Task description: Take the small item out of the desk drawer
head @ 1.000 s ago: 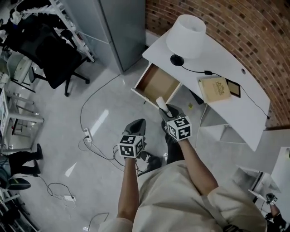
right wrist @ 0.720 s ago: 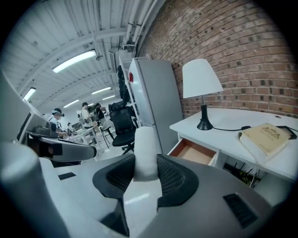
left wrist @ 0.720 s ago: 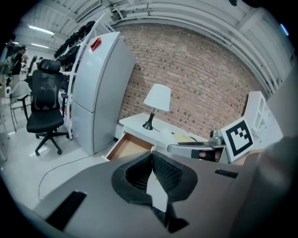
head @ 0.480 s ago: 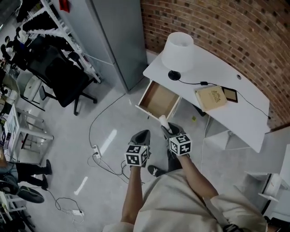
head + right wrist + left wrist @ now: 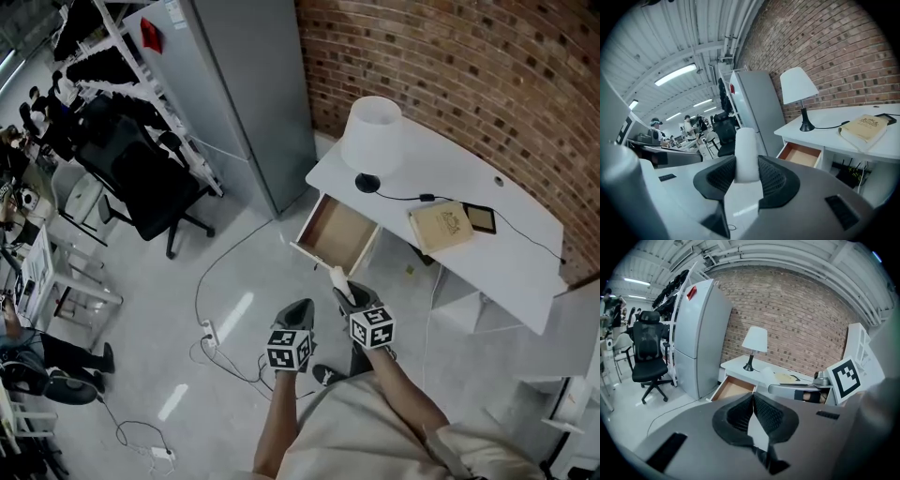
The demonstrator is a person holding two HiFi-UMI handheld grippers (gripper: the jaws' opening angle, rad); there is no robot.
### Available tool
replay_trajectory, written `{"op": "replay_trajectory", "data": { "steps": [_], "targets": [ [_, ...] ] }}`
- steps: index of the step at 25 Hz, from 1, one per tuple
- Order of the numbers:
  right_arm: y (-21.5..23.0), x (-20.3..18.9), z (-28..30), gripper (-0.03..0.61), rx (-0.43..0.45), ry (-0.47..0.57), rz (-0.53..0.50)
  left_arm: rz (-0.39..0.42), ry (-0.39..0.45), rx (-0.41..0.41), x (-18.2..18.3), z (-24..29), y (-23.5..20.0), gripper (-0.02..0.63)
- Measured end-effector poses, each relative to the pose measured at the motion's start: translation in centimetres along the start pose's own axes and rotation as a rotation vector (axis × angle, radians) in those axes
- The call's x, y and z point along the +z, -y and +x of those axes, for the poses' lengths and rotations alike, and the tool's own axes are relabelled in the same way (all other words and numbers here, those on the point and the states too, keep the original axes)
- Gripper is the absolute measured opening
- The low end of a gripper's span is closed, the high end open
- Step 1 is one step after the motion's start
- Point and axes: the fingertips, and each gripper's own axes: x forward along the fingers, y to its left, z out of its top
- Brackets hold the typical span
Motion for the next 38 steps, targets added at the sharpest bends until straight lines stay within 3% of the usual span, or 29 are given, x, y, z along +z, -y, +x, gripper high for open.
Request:
{"op": "replay_trajectory", "data": {
  "steps": [11,38],
  "targets": [
    [0.0,-1.0,-0.4,0.167,-0.021,-0.020,-0.009,-0.010,0.013,0.037,-0.4,-1.2,-0.8,0.017],
    [0.4,-2.4,-0.8,0.167,-0.042,-0.043,-0.016,0.002,0.008,0.032,-1.2,-1.5,0.2,0.017]
  ]
}}
